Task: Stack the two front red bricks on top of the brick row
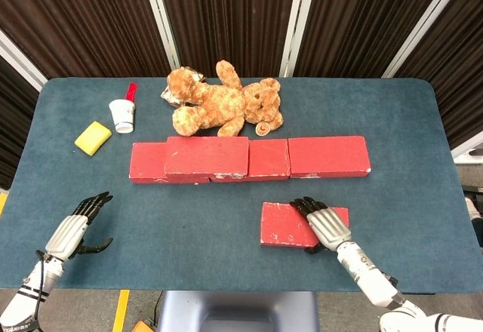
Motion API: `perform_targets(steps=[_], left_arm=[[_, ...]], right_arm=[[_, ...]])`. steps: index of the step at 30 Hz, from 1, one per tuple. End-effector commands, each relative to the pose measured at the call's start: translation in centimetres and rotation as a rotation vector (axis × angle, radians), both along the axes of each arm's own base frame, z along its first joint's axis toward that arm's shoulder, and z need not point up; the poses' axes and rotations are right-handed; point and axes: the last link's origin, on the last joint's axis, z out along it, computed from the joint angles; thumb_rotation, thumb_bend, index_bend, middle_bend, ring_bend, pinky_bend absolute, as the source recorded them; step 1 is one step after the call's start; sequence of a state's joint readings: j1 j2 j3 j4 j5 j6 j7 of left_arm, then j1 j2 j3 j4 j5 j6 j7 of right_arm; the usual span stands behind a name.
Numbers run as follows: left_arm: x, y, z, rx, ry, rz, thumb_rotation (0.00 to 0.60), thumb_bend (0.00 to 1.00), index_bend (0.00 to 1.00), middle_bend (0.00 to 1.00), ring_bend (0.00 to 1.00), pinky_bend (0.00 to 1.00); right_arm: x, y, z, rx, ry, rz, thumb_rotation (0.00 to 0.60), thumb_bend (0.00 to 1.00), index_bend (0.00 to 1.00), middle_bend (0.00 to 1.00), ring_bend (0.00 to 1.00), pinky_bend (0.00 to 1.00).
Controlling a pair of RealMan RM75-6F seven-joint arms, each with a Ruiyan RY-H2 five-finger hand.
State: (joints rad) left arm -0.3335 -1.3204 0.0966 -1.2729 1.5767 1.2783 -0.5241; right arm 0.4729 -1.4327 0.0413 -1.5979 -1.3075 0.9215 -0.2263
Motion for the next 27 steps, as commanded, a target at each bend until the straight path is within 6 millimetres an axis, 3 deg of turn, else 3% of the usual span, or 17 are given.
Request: perform_targets(steps=[1, 3, 5, 11, 15, 19, 23, 27], left_arm=[[0.0, 0.1, 0.1, -0.007, 0.012, 0.001, 0.6, 0.3, 0.0, 0.0, 0.0, 0.0], [-0.1, 0.1, 0.4, 0.015, 0.039, 0.001, 0.6, 0.3, 0.0, 0.0, 0.0, 0.0], [-0.2, 0.2, 0.7, 0.051, 0.079, -0.005, 0.6, 0.3, 0.0, 0.0, 0.0, 0.0], [-0.3, 0.2, 1.8, 0.227, 0.19, -0.003, 0.6, 0.34, 0.0, 0.0, 0.0, 0.0], [-0.4, 0.2, 2.0, 0.251, 0.177, 0.009, 0.6, 0.34, 0.0, 0.0, 0.0, 0.0], [-0.7, 0.2, 2.2, 0.26, 0.195, 0.024, 0.6, 0.34, 0.0, 0.0, 0.0, 0.0], [-1.0, 0.6, 2.3, 0.265, 0.21, 0.039, 0.6, 0.34, 0.0, 0.0, 0.0, 0.0], [-1.2, 0.8, 2.4, 0.287, 0.238, 0.047, 0.6, 0.34, 0.0, 0.0, 0.0, 0.0]], right_arm=[[0.1, -0.2, -0.1, -0.034, -0.019, 0.012, 0.6, 0.11, 0.4, 0.35, 0.28, 0.41], [0.2, -0.3, 0.1, -0.058, -0.029, 0.024, 0.6, 0.13, 0.5, 0.43, 0.35, 0.49], [0.5, -0.5, 0.6, -0.076, -0.034, 0.043, 0.6, 0.14, 0.56, 0.47, 0.39, 0.51], [1.3, -2.9, 3.8, -0.151, -0.023, 0.096, 0.6, 0.14, 0.59, 0.49, 0.42, 0.5], [2.9, -6.6, 6.3, -0.211, -0.043, 0.103, 0.6, 0.14, 0.6, 0.49, 0.42, 0.41], [4.3, -11.0, 8.2, -0.251, 0.076, 0.208, 0.6, 0.14, 0.61, 0.49, 0.42, 0.4], [5.5, -14.9, 9.2, -0.234, 0.114, 0.238, 0.6, 0.14, 0.6, 0.49, 0.43, 0.39], [5.6, -17.2, 9.6, -0.232, 0.153, 0.258, 0.6, 0.15, 0.58, 0.49, 0.42, 0.39]])
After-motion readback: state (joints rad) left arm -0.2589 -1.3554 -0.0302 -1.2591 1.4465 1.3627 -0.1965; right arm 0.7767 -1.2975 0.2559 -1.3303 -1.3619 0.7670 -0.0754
